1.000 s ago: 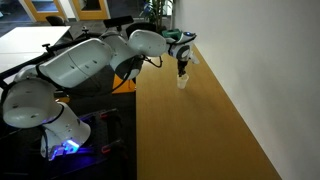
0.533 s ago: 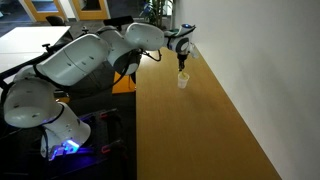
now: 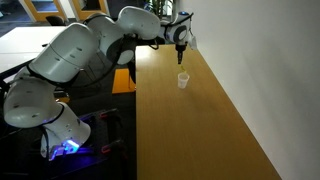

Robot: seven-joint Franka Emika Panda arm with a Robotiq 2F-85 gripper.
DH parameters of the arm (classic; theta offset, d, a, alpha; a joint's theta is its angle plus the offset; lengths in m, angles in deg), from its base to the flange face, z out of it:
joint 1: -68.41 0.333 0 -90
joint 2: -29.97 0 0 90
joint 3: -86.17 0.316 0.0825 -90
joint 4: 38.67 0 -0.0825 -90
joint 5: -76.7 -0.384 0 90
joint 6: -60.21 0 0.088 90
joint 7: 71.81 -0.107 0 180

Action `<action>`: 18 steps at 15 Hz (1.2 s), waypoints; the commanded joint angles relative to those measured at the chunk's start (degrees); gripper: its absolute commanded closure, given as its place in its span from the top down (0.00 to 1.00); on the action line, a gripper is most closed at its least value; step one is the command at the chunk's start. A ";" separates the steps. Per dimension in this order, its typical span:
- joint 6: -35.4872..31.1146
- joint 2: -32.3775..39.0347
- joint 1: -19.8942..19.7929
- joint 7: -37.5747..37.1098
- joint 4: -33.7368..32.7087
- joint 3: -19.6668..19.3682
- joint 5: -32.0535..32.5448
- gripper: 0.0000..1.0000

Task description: Remove the marker from the measuring cup and put it on the table

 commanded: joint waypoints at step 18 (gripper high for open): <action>-23.78 -32.10 -19.25 17.31 49.50 0.04 -39.27 0.05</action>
